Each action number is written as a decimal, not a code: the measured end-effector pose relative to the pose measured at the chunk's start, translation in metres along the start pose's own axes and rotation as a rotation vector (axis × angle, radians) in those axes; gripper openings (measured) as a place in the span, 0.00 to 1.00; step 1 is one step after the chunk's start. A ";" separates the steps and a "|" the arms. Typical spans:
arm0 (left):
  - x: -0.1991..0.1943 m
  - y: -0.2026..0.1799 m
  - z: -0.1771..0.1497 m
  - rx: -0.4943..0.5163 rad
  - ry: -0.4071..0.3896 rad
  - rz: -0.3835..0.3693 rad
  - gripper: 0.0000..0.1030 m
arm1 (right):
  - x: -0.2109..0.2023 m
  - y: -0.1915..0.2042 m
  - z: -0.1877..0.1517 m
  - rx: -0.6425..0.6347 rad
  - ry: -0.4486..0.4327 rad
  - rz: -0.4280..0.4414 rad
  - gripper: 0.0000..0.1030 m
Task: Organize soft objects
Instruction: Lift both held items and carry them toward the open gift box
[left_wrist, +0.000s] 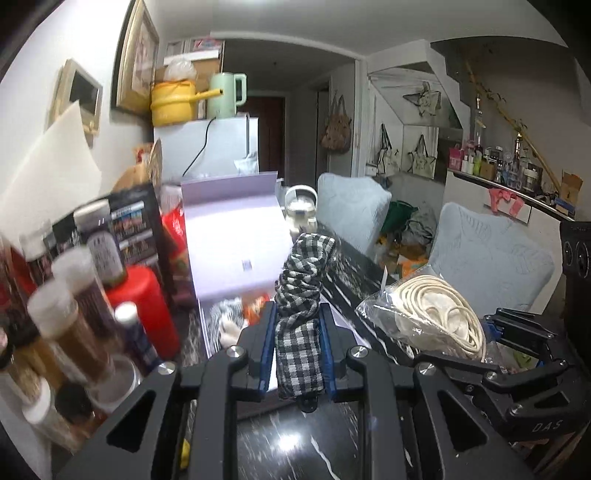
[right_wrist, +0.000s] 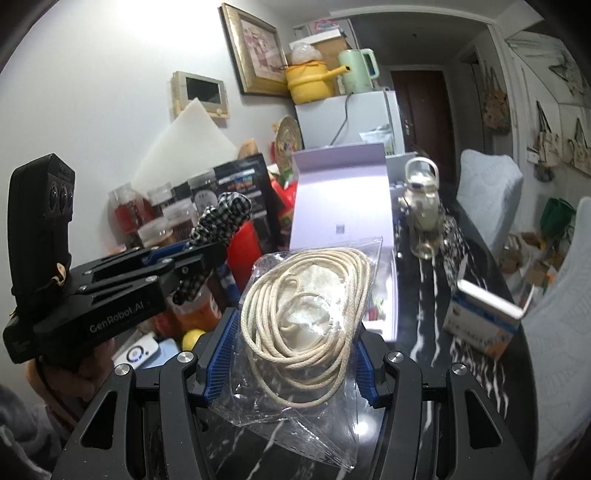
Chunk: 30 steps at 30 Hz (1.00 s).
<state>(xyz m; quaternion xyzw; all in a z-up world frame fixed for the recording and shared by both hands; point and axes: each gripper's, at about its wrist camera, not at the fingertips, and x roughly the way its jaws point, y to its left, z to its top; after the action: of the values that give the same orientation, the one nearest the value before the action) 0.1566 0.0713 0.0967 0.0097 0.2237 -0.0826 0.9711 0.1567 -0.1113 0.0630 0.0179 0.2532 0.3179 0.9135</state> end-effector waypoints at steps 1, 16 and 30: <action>0.002 0.001 0.004 0.002 -0.005 0.000 0.21 | 0.001 -0.001 0.003 -0.003 -0.002 0.013 0.54; 0.041 0.020 0.046 -0.014 -0.075 0.039 0.21 | 0.034 -0.009 0.064 -0.081 -0.043 0.050 0.54; 0.115 0.058 0.061 -0.048 -0.030 0.110 0.21 | 0.114 -0.035 0.099 -0.076 -0.035 0.045 0.54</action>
<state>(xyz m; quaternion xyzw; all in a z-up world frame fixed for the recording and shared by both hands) 0.2945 0.1077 0.1007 -0.0028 0.2101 -0.0239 0.9774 0.3005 -0.0591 0.0913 -0.0058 0.2244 0.3473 0.9105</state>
